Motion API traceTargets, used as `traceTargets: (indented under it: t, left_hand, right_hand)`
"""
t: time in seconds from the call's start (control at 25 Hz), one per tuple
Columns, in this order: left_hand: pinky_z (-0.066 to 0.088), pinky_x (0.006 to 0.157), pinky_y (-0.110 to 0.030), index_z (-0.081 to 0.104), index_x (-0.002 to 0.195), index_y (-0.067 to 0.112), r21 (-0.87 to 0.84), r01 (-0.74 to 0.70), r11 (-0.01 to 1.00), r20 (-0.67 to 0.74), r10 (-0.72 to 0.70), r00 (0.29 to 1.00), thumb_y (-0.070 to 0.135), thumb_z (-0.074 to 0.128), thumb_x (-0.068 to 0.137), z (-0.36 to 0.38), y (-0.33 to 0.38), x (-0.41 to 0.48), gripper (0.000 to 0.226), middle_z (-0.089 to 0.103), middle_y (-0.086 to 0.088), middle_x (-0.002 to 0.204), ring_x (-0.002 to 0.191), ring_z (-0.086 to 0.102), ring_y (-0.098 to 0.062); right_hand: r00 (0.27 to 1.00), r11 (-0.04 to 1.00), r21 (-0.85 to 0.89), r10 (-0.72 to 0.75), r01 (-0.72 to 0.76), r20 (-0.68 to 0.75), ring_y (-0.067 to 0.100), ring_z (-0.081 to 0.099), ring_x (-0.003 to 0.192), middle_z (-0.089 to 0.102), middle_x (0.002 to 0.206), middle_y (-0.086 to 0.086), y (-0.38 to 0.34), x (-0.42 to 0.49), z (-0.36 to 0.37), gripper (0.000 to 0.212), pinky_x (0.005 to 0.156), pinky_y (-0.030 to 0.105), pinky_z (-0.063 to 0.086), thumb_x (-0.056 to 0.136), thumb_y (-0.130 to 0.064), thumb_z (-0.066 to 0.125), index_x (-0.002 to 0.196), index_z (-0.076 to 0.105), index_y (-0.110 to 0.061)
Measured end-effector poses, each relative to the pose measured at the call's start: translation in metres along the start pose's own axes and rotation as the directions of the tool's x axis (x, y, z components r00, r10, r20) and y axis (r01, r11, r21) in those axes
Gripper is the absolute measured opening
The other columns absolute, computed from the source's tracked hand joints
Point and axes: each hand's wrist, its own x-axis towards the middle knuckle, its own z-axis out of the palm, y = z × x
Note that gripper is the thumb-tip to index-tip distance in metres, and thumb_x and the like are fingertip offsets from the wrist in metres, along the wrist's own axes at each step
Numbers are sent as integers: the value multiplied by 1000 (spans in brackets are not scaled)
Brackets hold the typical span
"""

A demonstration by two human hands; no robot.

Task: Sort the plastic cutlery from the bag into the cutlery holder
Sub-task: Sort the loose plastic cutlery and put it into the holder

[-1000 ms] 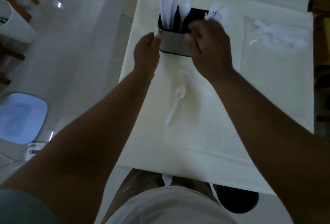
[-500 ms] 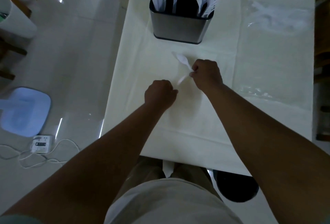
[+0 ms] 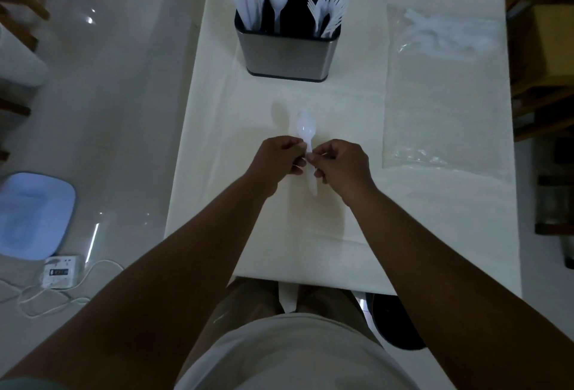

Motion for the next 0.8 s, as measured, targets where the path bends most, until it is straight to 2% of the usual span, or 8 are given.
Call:
traceTargets:
  t: [0.12,0.24,0.32,0.4,0.52,0.64,0.72,0.8]
  left_hand:
    - [56,65,-28,70,96,-2,39,-14,999,19,13,1000,12,63,93,-5,-1,1,16,65,-12,75,67,62,-18]
    - [56,64,-25,71,92,6,149,-43,988,41,37,998,13,64,92,-11,2,2,10,67,-9,72,63,62,-14]
    - [56,65,-25,73,90,13,294,-70,953,63,54,997,17,66,91,-16,5,3,8,70,-7,73,62,65,-13]
    - [56,62,-23,74,89,15,332,-96,938,52,84,995,21,69,89,-23,13,7,7,73,-6,78,63,67,-11]
    - [55,63,-28,74,89,15,108,-132,985,-156,148,977,25,73,86,-44,39,25,10,74,-9,85,69,66,-15]
    - [54,72,-34,67,80,21,-70,-149,986,-399,109,910,42,68,86,-80,72,57,22,68,-3,81,74,63,-17]
    - [49,75,-34,58,74,23,-69,-138,988,-386,101,917,56,63,81,-97,92,77,34,58,1,79,77,56,-17]
    - [45,80,-34,55,76,24,-65,-127,990,-316,100,943,60,61,78,-104,105,93,36,54,0,84,83,52,-17]
  right_hand:
    - [998,1000,27,-8,7,57,12,71,59,74,73,2,-4,5,-3,22,53,23,54,77,-20,83,93,70,-15]
    - [995,992,126,-19,6,95,17,73,71,75,82,2,-12,17,-6,33,62,29,54,82,-17,76,114,68,-15]
    - [994,998,35,-59,56,88,15,71,67,75,79,0,-24,27,-8,27,62,29,54,86,-22,72,113,69,-17]
    - [987,978,-144,-137,149,89,9,67,55,73,72,-1,-45,34,-9,12,60,27,54,89,-23,69,99,72,-17]
    - [948,928,-205,-318,311,-4,10,67,54,73,70,2,-96,55,-13,6,65,31,59,89,-20,66,90,72,-19]
    - [823,832,-228,-545,507,-161,17,72,65,72,73,6,-163,85,-25,9,68,36,60,86,-24,63,77,65,-23]
    - [756,785,-124,-619,607,-215,5,70,59,70,71,3,-200,100,-30,12,58,24,58,91,-18,61,79,60,-19]
    - [727,758,-103,-649,644,-226,-1,65,53,65,68,-1,-223,115,-30,12,54,15,51,95,-14,55,83,57,-12]
